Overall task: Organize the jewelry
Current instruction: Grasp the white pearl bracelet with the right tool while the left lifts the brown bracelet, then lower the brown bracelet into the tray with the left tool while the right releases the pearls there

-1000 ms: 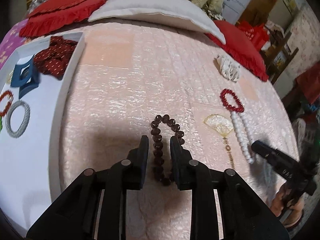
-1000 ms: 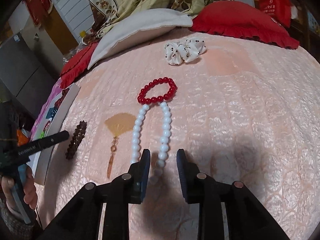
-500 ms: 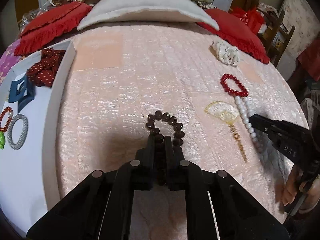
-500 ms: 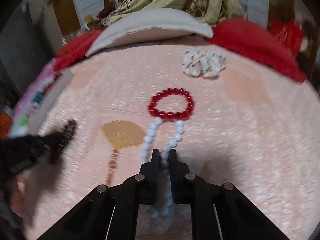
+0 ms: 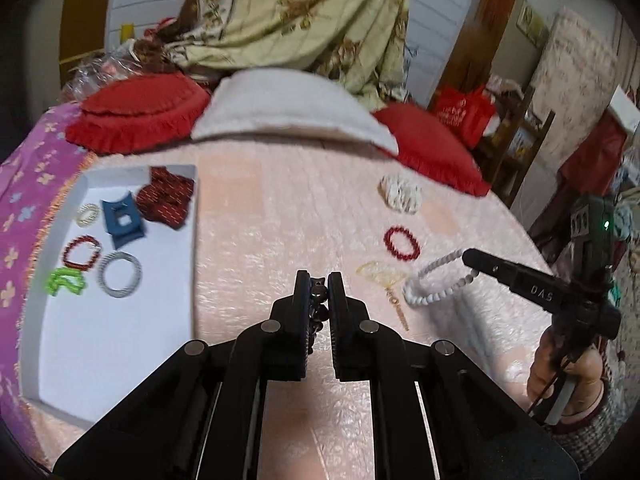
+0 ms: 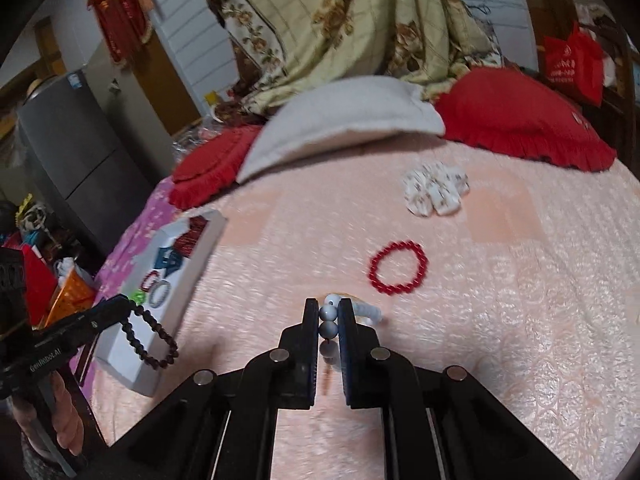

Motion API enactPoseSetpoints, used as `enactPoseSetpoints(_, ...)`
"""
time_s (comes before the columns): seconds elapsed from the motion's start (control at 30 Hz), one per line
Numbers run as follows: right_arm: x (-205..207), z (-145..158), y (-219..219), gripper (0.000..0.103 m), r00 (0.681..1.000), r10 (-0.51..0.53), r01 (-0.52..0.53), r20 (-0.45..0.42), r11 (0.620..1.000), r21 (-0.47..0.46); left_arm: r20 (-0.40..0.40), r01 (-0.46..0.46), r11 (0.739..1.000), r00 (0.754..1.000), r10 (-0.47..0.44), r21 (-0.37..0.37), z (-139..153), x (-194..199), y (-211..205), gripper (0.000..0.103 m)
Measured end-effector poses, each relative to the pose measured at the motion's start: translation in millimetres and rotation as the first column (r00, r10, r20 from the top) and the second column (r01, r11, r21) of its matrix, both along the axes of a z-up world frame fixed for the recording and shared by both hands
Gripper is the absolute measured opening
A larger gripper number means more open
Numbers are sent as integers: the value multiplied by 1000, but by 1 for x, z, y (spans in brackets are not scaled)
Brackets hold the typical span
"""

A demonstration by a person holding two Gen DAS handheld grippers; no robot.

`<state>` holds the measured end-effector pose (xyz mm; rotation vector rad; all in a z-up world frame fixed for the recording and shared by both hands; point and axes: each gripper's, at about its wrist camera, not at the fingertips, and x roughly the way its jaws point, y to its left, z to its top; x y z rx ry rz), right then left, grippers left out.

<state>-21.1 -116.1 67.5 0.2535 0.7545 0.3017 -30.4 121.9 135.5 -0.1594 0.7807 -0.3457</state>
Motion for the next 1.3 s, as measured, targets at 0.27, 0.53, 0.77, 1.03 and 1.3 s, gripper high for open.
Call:
enactPoseSetpoints(0.27, -18, 30, 45, 9, 995, 83, -81, 47, 996, -39, 21, -103, 995, 994, 103, -4, 4, -11, 51, 7)
enactPoseSetpoints(0.53, -15, 49, 122, 9, 976, 211, -203, 60, 972, -121, -12, -220, 975, 975, 220, 6, -23, -10, 110, 7)
enactPoseSetpoints(0.77, -7, 52, 213, 9, 932, 359, -344, 47, 919, -192, -86, -369, 929, 925, 369, 14, -55, -5, 172, 7)
enactPoseSetpoints(1.03, 2, 41, 308, 9, 867, 498, -492, 26, 862, -119, -179, -474, 881, 865, 468, 11, -81, -2, 214, 7)
enactPoseSetpoints(1.3, 22, -32, 331, 9, 874, 473, -486, -112, 858, -164, -196, -509, 855, 832, 519, 102, -96, 4, 220, 7)
